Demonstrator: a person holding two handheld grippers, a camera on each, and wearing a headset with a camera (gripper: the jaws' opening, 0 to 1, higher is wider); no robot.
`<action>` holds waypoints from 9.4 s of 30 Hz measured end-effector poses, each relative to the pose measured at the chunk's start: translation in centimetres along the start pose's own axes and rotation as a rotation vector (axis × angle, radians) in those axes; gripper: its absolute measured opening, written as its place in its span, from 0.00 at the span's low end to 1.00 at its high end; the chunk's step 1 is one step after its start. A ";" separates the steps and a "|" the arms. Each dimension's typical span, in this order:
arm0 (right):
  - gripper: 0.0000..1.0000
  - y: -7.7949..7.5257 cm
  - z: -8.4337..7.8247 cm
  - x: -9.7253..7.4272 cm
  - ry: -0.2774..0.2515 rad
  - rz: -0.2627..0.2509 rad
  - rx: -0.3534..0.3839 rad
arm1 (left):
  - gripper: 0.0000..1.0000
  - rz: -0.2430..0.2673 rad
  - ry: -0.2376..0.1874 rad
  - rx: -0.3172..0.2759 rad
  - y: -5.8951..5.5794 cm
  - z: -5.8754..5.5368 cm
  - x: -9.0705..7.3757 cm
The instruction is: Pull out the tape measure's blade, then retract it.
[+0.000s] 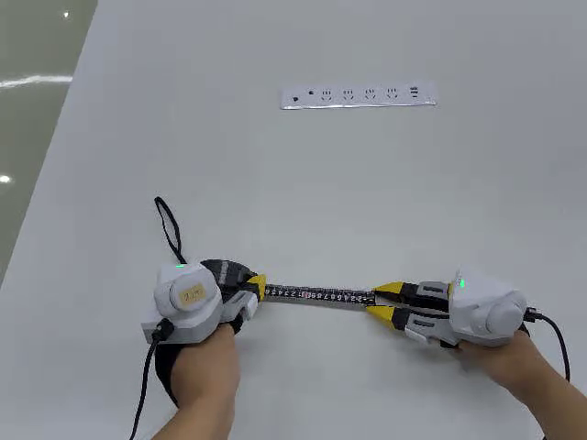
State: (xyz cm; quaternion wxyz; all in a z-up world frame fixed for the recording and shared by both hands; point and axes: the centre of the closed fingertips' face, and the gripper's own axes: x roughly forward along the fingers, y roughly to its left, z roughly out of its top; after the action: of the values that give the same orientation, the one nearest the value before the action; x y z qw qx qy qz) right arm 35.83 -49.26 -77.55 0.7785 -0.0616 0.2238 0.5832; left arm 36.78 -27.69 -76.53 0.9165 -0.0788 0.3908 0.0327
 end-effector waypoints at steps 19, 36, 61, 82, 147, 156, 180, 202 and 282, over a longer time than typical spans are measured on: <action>0.13 0.5 0.5 1.4 -0.005 0.018 -0.003 | 0.66 0.000 -0.001 -0.002 0.0 0.0 0.1; 0.13 1.4 1.2 2.8 -0.007 0.052 -0.013 | 0.66 -0.001 -0.002 -0.003 0.0 0.0 0.1; 0.12 2.0 1.8 5.1 -0.009 0.073 -0.028 | 0.66 -0.003 -0.002 -0.006 0.0 0.0 0.0; 0.12 2.6 2.6 6.9 -0.014 0.085 -0.033 | 0.66 -0.008 0.000 -0.009 -0.1 -0.1 0.0; 0.12 3.9 4.7 12.0 -0.016 0.120 -0.077 | 0.66 -0.017 0.004 -0.033 0.1 0.0 0.0; 0.12 4.0 4.8 12.6 -0.014 0.125 -0.091 | 0.66 -0.020 -0.003 -0.041 0.1 0.0 -0.1; 0.11 4.6 5.3 13.9 -0.001 0.161 -0.102 | 0.66 -0.030 -0.006 -0.077 0.1 0.2 -0.1; 0.11 4.9 5.7 14.9 0.005 0.178 -0.101 | 0.66 -0.036 -0.008 -0.086 0.3 0.2 -0.1; 0.29 4.1 5.6 10.4 -0.016 -0.010 -0.017 | 0.71 -0.183 -0.043 0.181 -0.8 0.0 -1.9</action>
State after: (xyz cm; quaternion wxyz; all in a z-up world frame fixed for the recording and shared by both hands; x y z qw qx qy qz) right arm 35.79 -36.82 -76.21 0.7827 -0.0648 0.2123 0.5815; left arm 35.59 -28.49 -75.02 0.9273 -0.0303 0.3634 -0.0849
